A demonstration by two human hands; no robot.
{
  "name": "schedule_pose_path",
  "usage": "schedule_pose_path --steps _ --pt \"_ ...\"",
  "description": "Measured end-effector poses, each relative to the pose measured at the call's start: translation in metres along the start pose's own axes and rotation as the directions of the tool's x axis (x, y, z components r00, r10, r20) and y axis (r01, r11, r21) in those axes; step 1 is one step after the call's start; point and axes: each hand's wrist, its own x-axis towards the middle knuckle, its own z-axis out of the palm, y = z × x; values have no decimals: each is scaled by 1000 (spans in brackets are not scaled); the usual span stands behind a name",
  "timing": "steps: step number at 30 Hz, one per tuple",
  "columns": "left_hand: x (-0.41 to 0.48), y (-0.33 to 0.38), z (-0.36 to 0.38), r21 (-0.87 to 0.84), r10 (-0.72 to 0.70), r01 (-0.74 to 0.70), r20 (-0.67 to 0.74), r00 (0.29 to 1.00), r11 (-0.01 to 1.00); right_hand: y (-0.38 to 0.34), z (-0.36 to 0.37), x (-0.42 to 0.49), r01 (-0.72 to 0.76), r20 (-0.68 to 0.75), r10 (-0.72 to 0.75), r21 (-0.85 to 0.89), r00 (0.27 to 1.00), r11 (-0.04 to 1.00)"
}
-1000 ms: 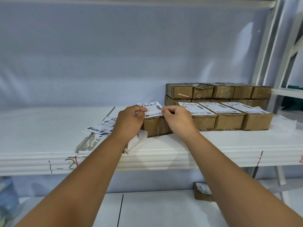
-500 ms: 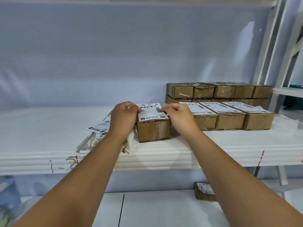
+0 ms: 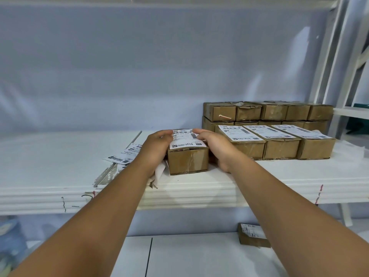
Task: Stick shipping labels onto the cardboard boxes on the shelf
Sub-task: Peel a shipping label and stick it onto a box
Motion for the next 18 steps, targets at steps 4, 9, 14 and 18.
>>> schedule_pose_path --steps 4,9,14,18 --pt "0 1 1 -68 -48 54 97 994 996 -1 -1 6 -15 35 16 -12 999 1000" --pt "3 -1 0 -15 -70 72 136 988 997 -6 1 7 -85 33 87 -52 996 995" --pt "10 -10 -1 -26 -118 119 11 993 993 -1 1 6 -52 -41 47 -111 998 992" --pt "12 -13 -2 43 -89 95 -125 988 995 3 -1 7 25 -133 -79 -362 988 932"
